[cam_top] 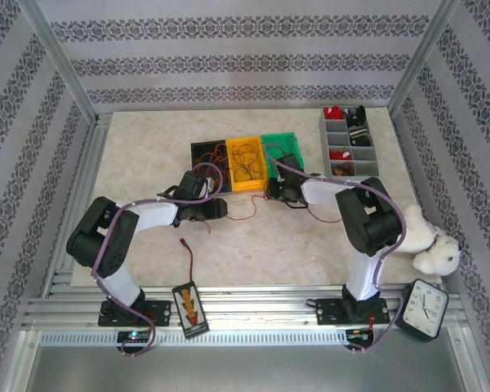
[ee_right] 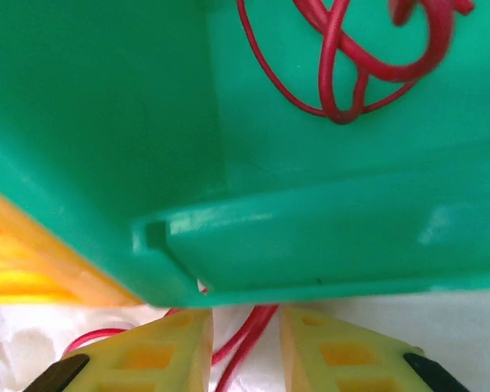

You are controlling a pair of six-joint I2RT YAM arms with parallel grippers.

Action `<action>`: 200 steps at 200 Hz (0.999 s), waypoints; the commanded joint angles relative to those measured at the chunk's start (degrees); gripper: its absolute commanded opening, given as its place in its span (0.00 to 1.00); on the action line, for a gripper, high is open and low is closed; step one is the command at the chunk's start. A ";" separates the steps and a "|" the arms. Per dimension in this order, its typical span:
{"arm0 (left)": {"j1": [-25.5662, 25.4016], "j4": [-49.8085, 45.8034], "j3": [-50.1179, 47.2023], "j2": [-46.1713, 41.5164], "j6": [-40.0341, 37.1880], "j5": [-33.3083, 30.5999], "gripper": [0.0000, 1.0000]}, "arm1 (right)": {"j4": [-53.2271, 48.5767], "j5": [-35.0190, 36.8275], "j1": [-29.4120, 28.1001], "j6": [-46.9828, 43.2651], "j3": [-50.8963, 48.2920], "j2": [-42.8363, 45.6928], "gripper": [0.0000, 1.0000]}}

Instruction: Untangle the cables

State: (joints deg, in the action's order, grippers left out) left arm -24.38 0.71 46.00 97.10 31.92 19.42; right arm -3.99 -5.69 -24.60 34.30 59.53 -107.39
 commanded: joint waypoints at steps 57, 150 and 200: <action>1.27 -6.24 -1.49 4.81 -1.23 -8.37 0.54 | 1.56 -1.60 4.61 3.04 -9.02 11.95 0.02; 1.35 -9.85 0.21 9.11 0.54 -13.11 0.24 | -3.23 -9.60 20.59 1.51 -16.78 37.37 0.03; 1.35 -8.90 0.39 9.09 -0.28 -11.53 0.26 | -3.78 -22.51 20.31 1.67 -9.94 41.15 0.03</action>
State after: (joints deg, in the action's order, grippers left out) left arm -23.92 -4.14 48.64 99.90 32.58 15.81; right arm -7.53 -19.14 -3.53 36.10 44.73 -67.53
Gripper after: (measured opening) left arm 0.255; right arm 0.062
